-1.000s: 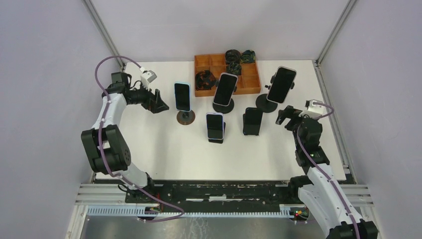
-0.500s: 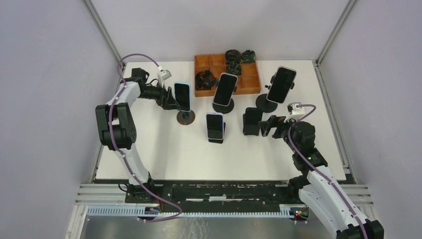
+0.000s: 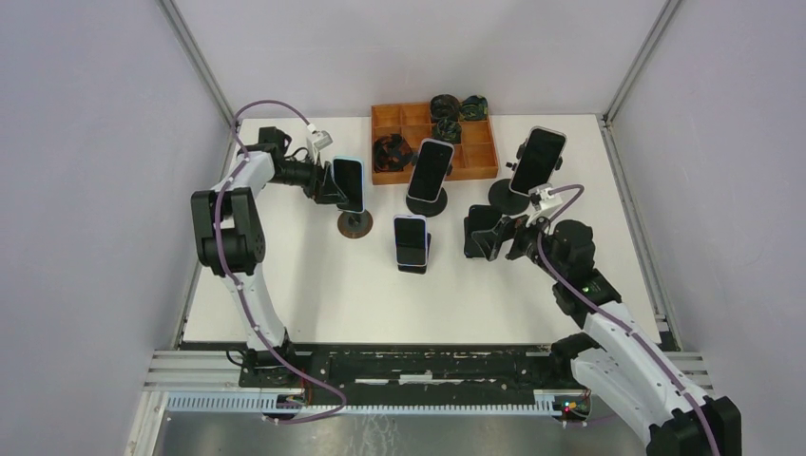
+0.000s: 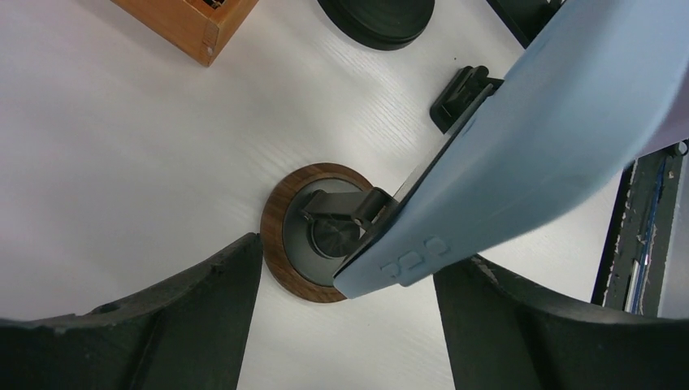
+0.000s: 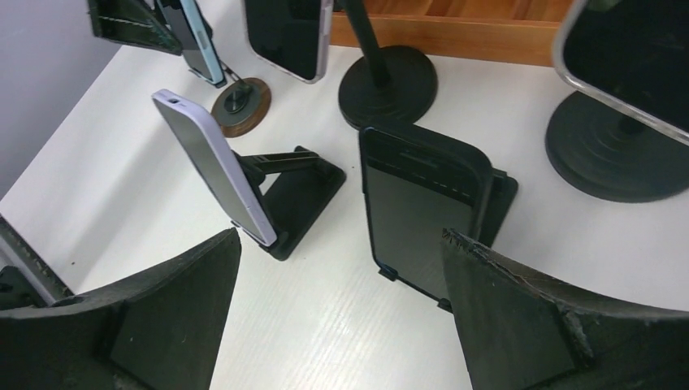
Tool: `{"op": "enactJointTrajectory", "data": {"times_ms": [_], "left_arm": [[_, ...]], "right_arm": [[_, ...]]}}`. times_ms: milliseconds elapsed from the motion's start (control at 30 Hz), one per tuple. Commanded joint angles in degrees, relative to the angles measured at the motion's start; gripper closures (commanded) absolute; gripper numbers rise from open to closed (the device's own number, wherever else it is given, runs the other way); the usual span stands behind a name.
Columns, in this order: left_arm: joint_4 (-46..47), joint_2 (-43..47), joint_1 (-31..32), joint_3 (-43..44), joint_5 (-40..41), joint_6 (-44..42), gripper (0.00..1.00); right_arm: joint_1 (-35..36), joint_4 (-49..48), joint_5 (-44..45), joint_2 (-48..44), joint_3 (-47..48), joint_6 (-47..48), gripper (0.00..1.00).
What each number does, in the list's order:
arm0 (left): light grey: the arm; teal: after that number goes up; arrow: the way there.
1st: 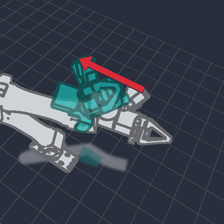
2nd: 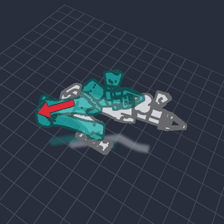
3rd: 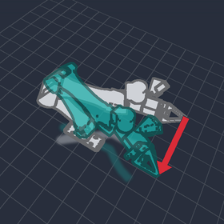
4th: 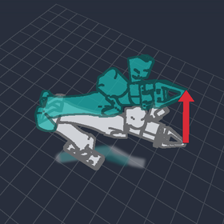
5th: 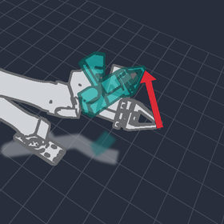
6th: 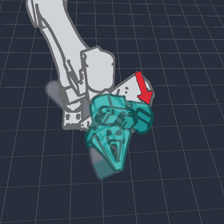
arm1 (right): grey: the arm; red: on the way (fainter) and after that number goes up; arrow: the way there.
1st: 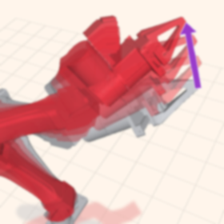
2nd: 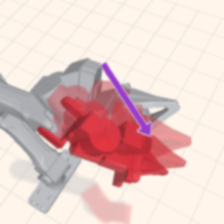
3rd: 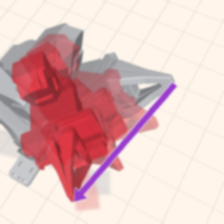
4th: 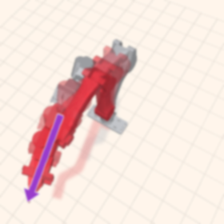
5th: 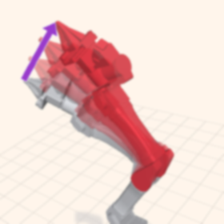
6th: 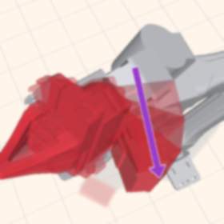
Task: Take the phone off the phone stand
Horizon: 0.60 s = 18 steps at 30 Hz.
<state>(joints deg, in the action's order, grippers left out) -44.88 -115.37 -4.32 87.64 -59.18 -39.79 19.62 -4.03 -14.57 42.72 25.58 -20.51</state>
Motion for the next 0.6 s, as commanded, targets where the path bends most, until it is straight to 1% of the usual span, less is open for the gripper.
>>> {"op": "enactJointTrajectory", "data": {"times_ms": [0, 100, 200, 300, 367, 467, 533, 567], "left_arm": [[0.7, -1.5, 0.8, 3.0, -2.5, -1.6, 0.21], [0.7, -1.7, 1.2, 3.5, -3.0, -1.6, 0.27], [0.3, -1.7, 1.7, 3.9, -3.4, -2.0, 0.36], [-3.9, -2.4, 2.3, 5.8, -4.1, -5.3, 0.45], [-7.5, -3.1, 2.5, 7.1, -4.5, -7.8, 0.53], [-12.4, -3.0, 2.7, 7.6, -4.5, -11.4, 0.63], [-13.9, -2.0, 2.9, 7.2, -3.8, -12.9, 0.74], [-14.3, -1.4, 3.0, 6.9, -3.4, -13.0, 0.82]], "right_arm": [[1.7, -3.5, -2.2, 0.7, 3.6, 0.6, 0.02], [2.8, -3.9, -2.9, 1.3, 3.8, 0.5, 0.02], [3.6, -4.5, -4.5, 2.0, 3.8, 0.2, 0.02], [4.3, -5.5, -6.4, 2.7, 3.9, -0.5, 0.04], [4.7, -6.1, -6.9, 3.1, 4.0, -0.9, 0.05], [5.5, -7.4, -7.5, 3.4, 4.2, -1.5, 0.06], [6.0, -7.9, -7.9, 3.9, 4.6, -1.8, 0.08], [6.5, -8.1, -8.0, 4.3, 4.9, -1.9, 0.08]]}}
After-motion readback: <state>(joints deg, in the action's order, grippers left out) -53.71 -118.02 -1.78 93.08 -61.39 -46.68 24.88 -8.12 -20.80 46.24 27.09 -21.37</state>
